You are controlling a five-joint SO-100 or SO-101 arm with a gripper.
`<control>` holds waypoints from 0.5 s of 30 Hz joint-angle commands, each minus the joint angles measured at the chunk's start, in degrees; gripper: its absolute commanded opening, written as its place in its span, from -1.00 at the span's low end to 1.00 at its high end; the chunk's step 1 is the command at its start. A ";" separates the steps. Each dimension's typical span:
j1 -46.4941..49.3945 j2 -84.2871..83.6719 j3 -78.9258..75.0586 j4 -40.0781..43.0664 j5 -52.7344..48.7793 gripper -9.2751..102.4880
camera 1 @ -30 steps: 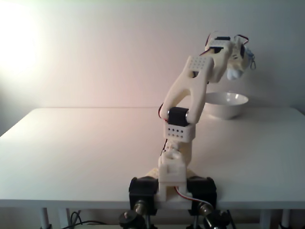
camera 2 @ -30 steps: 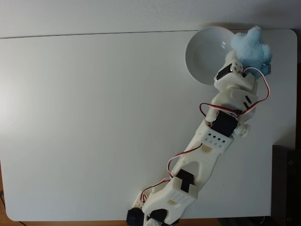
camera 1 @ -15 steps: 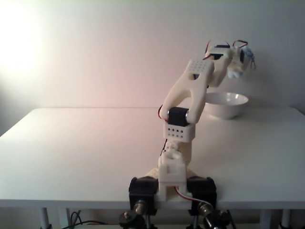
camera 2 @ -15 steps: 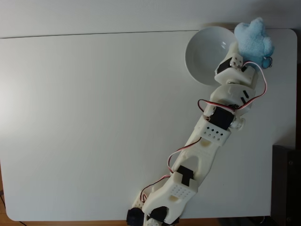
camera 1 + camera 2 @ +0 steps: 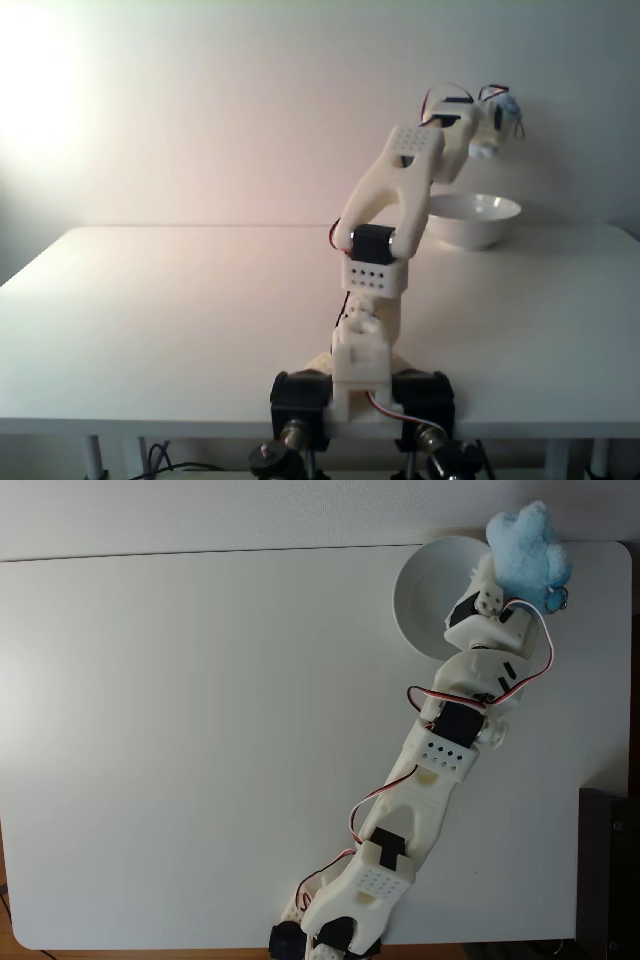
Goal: Grasp a skyblue doll and put it into the bowl.
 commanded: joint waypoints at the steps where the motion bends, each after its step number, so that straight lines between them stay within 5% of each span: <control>1: -1.32 0.79 -1.76 -1.23 0.18 -0.80; 6: -1.41 0.79 -1.41 -1.23 0.18 -0.70; 15: -0.88 0.79 -1.32 -1.23 0.18 -0.23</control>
